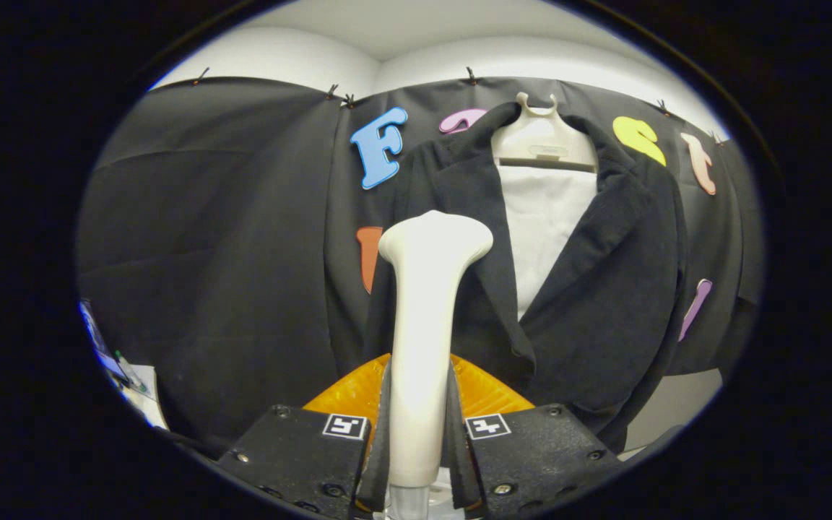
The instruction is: Iron the clothes twice with a garment steamer, once on the left side and once on the right side.
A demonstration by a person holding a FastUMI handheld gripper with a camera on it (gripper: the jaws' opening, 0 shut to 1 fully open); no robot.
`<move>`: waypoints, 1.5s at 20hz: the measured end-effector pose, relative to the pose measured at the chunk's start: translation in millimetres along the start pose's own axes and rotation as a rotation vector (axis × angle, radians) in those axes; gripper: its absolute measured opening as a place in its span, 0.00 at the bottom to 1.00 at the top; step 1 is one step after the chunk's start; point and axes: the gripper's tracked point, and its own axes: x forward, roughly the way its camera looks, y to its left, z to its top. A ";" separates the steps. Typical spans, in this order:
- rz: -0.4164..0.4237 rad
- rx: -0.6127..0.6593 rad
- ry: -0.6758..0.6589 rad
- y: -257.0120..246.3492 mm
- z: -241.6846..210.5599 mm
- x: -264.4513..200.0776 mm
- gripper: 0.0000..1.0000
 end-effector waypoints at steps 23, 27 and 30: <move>-0.020 -0.002 0.189 -24.6 -117.8 -5.3 0.36; -0.026 0.008 0.231 -29.9 -143.8 -5.1 0.36; -0.028 0.011 0.261 -32.3 -163.7 -4.5 0.36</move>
